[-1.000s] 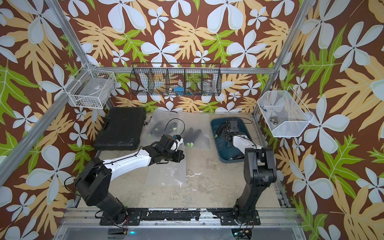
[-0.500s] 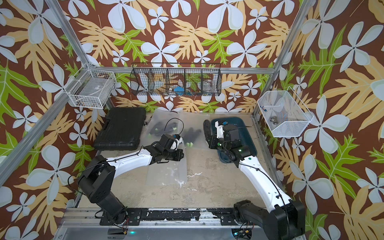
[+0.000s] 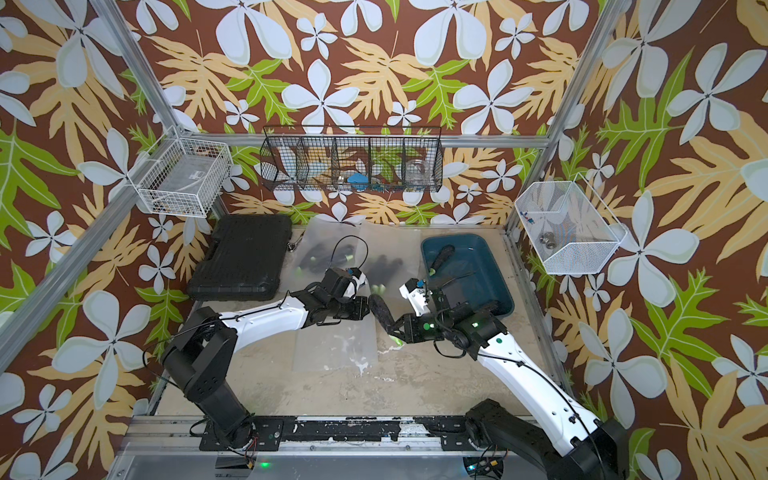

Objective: Place the eggplant in a zip-top bag and seal the zipper
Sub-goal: Place the eggplant in the zipper food storage bag.

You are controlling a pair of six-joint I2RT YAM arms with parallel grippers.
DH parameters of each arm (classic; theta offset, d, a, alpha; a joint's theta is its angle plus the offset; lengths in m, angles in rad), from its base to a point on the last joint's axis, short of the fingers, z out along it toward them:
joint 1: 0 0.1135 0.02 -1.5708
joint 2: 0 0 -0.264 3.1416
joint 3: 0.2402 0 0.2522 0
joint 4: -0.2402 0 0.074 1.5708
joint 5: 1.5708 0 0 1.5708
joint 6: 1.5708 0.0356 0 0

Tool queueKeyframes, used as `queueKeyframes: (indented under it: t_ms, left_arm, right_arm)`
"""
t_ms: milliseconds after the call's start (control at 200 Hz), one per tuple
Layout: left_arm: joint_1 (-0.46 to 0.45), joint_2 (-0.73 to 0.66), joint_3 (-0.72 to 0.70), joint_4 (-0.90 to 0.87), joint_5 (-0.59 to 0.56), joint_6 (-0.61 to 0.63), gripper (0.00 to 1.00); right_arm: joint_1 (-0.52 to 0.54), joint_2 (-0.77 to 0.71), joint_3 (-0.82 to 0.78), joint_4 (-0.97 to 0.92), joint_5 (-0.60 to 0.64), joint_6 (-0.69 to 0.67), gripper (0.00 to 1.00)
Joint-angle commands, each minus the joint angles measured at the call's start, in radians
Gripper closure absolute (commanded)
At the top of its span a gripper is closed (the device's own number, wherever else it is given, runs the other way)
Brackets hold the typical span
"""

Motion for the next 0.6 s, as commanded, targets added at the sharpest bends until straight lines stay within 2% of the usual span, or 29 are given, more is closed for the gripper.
queueKeyframes:
  t_ms: [0, 150, 445, 591]
  left_arm:
    - [0.001, 0.016, 0.018, 0.004, -0.013, -0.01, 0.99]
    - [-0.002, 0.033, 0.028, 0.003, -0.013, -0.008, 0.99]
    - [-0.021, 0.015, 0.025, -0.013, -0.045, 0.004, 0.99]
    - [-0.03, -0.008, 0.014, -0.031, -0.065, 0.018, 0.99]
  right_arm:
    - [0.037, 0.002, -0.027, -0.046, -0.039, -0.007, 0.91]
    - [0.106, 0.043, -0.039, -0.027, -0.019, 0.003, 0.91]
    - [0.109, 0.147, -0.03, -0.014, 0.058, -0.002, 0.91]
    - [0.102, 0.153, -0.029, -0.017, 0.124, 0.008, 0.93]
